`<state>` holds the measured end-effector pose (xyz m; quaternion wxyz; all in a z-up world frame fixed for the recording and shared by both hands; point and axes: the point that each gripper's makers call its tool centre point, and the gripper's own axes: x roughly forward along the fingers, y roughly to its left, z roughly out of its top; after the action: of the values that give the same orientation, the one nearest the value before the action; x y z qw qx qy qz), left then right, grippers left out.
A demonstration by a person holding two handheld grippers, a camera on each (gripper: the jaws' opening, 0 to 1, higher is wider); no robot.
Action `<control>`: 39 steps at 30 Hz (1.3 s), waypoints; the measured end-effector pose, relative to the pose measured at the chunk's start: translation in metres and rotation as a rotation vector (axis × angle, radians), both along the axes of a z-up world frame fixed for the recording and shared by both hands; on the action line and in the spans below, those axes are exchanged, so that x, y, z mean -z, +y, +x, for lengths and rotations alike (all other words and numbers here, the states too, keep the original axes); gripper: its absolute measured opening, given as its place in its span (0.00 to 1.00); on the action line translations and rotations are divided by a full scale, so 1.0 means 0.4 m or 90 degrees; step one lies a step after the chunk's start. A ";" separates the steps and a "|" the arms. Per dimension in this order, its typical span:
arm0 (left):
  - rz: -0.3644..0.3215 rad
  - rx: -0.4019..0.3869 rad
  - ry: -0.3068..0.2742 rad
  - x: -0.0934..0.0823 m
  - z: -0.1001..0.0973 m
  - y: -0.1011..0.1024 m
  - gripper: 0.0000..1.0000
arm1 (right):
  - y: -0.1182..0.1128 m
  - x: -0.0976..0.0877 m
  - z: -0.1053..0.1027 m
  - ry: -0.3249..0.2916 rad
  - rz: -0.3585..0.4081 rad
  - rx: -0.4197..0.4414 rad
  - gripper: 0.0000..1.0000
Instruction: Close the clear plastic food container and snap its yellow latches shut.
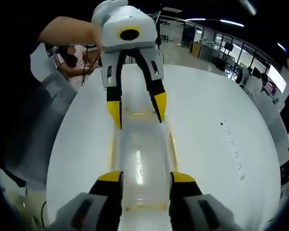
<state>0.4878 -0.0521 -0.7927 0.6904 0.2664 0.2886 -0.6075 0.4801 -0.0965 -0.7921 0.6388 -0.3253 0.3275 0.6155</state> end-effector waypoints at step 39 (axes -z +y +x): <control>0.000 0.034 -0.025 0.019 -0.066 -0.092 0.42 | 0.065 0.031 0.027 0.009 -0.027 -0.080 0.49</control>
<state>0.4614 -0.0890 -0.8001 0.6793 0.2861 0.2679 -0.6204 0.4910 -0.0703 -0.8044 0.5897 -0.3546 0.3238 0.6494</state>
